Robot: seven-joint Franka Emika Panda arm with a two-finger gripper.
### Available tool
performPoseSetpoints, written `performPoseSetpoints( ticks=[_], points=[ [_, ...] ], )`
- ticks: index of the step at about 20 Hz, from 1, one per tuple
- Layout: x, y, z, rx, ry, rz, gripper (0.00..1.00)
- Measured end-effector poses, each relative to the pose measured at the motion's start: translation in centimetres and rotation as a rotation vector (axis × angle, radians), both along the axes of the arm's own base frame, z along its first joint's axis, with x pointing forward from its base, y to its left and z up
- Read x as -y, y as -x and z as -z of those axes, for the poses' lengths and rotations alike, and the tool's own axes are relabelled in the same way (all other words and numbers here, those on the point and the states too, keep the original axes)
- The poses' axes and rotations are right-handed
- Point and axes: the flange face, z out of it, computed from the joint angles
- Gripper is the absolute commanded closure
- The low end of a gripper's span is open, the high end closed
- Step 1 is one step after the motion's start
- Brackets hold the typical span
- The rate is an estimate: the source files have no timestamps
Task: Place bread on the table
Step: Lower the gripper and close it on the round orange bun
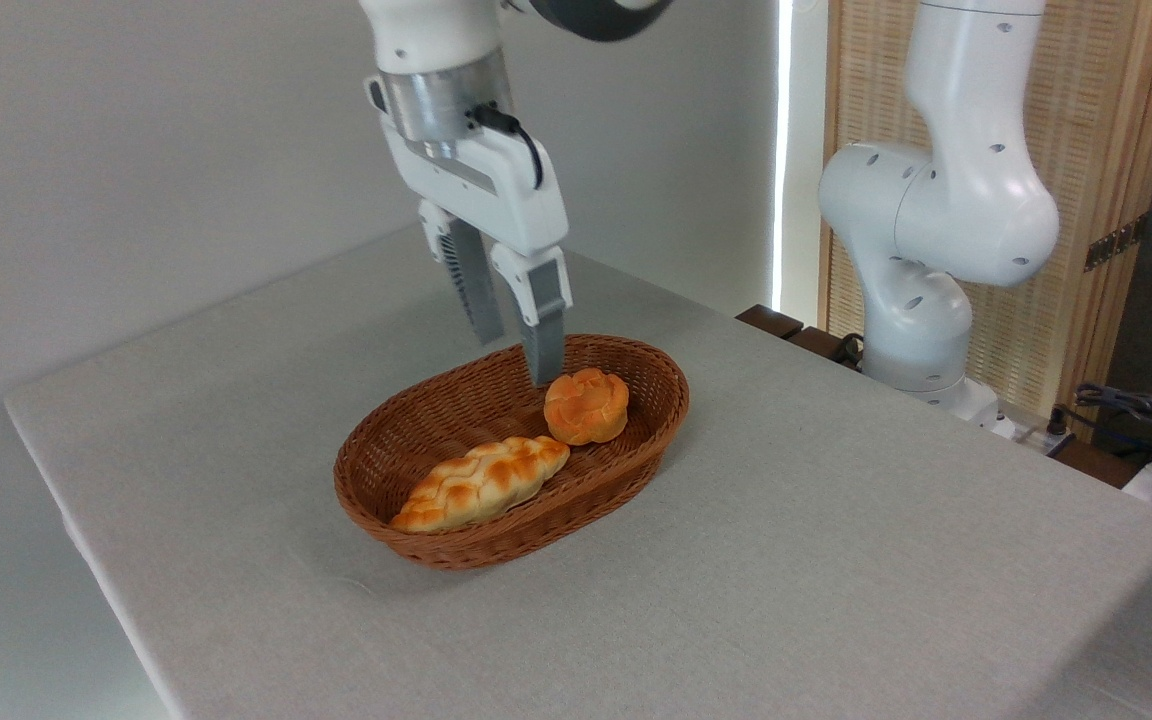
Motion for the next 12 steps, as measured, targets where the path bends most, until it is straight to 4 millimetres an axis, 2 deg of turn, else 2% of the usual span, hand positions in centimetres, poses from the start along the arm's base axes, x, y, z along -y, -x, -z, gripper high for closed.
performPoseSetpoints(
  ticks=[3, 7, 12],
  points=[
    [1.9, 2.5, 3.3, -0.023, -0.024, 0.044, 0.00],
    [4.5, 4.1, 6.9, -0.040, -0.047, 0.102, 0.00],
    [5.0, 4.5, 7.8, -0.052, -0.053, 0.114, 0.00]
  ],
)
